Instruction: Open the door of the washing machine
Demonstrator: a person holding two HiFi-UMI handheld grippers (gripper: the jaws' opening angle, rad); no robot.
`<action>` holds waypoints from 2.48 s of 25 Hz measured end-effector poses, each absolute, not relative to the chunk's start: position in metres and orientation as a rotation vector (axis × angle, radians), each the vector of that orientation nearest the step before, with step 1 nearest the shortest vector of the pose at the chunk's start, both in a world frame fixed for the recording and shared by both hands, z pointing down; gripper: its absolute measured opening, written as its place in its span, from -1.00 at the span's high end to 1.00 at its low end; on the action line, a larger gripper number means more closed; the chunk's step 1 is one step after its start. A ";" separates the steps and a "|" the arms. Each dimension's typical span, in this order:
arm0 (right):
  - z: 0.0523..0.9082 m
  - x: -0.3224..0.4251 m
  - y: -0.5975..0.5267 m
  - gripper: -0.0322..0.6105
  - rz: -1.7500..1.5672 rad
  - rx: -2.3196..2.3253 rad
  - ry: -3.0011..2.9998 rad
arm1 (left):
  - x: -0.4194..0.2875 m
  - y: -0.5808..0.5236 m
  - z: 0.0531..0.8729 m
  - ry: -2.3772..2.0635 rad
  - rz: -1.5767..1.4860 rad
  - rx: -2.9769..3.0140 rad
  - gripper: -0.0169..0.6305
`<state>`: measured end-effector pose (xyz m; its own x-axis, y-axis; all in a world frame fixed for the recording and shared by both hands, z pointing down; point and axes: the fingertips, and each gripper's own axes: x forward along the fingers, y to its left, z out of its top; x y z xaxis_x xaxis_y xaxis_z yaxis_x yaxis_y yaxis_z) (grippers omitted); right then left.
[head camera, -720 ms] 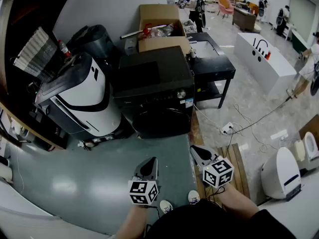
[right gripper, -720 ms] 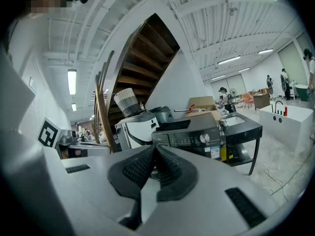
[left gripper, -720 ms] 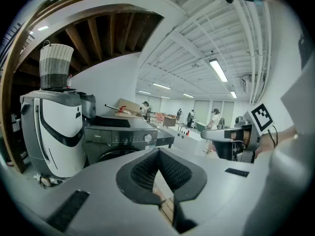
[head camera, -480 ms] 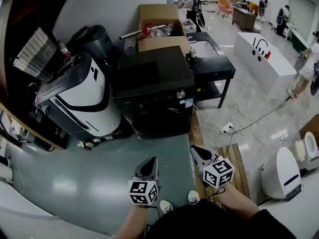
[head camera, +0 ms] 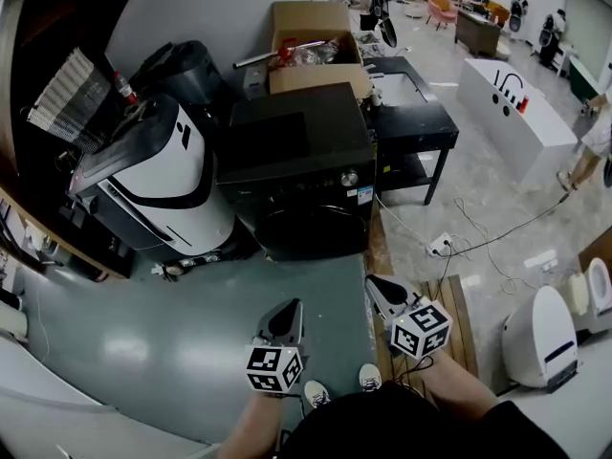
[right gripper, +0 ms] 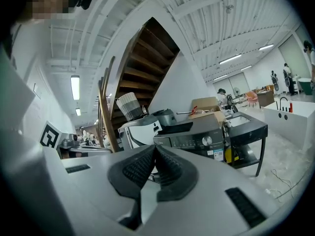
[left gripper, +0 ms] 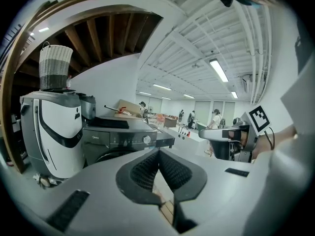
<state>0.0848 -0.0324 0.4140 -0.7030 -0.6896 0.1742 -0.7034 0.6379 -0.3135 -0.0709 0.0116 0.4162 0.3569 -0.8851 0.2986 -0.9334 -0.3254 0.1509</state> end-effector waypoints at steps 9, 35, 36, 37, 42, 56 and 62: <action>0.414 0.106 -0.052 0.85 0.583 1.123 -2.853 | -0.042 -0.002 0.419 -1.637 0.251 2.299 0.89; 0.423 0.099 -0.112 0.45 0.580 1.112 -2.845 | -0.051 -0.053 0.427 -1.661 0.257 2.278 0.60; 0.423 0.095 -0.115 0.44 0.576 1.125 -2.840 | -0.055 -0.057 0.428 -1.652 0.259 2.285 0.56; 0.423 0.092 -0.118 0.43 0.570 1.138 -2.835 | -0.059 -0.061 0.428 -1.641 0.261 2.293 0.53; 0.426 0.069 -0.135 0.34 0.544 1.192 -2.815 | -0.085 -0.083 0.434 -1.589 0.275 2.327 0.34; 0.439 -0.018 -0.173 0.21 0.512 1.350 -2.709 | -0.180 -0.134 0.446 -1.435 0.269 2.423 0.25; 0.442 -0.046 -0.179 0.16 0.459 1.371 -2.670 | -0.214 -0.142 0.451 -1.408 0.266 2.442 0.23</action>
<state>-0.0458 -0.1788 0.4421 -0.5878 -0.7762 0.2280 -0.8078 0.5477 -0.2180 -0.2136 -0.1425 0.4509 0.4998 -0.8088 0.3098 -0.8661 -0.4692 0.1722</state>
